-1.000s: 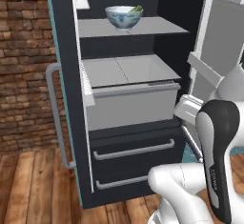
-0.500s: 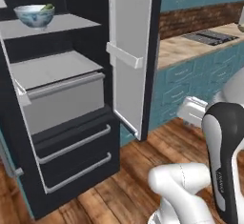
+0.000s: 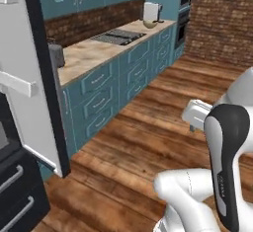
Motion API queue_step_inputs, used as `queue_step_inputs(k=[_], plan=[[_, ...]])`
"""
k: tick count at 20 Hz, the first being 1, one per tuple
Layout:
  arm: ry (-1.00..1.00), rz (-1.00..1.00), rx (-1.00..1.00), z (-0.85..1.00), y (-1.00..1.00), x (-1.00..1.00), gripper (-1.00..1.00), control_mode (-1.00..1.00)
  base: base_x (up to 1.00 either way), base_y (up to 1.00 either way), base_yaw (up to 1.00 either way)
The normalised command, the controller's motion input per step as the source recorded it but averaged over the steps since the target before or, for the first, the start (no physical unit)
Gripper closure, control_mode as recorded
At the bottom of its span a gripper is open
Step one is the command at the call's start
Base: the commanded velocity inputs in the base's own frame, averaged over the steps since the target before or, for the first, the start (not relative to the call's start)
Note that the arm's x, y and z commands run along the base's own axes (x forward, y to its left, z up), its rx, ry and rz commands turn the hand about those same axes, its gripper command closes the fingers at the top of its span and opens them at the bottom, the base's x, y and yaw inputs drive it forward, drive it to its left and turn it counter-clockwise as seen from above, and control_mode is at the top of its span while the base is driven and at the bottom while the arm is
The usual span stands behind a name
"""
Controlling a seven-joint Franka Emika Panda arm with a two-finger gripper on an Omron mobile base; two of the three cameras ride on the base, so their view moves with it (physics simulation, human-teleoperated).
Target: Place the bowl with the cucumber and squash on the top shelf of the fridge. Place the bowl with the steak and chicken drumstick on the second highest shelf of the fridge.
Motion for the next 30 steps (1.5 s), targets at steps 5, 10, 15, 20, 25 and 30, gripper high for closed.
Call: queue_step_inputs(k=[5,10,15,20,25,30], plan=[[0.00,0.00,0.00,0.00,0.00,0.00,-1.00,1.00,0.67,-0.81,-0.46],[0.00,0.00,0.00,0.00,0.00,0.00,-1.00,1.00,1.00,-0.13,-0.21],[0.00,0.00,0.00,0.00,0.00,0.00,-1.00,1.00,1.00,0.36,-0.06],[0.00,0.00,0.00,0.00,0.00,0.00,-1.00,1.00,1.00,-0.19,-0.05],[0.00,0.00,0.00,0.00,0.00,0.00,-1.00,1.00,1.00,-0.20,-0.01],[0.00,0.00,0.00,0.00,0.00,0.00,-1.00,1.00,1.00,-0.05,0.00]])
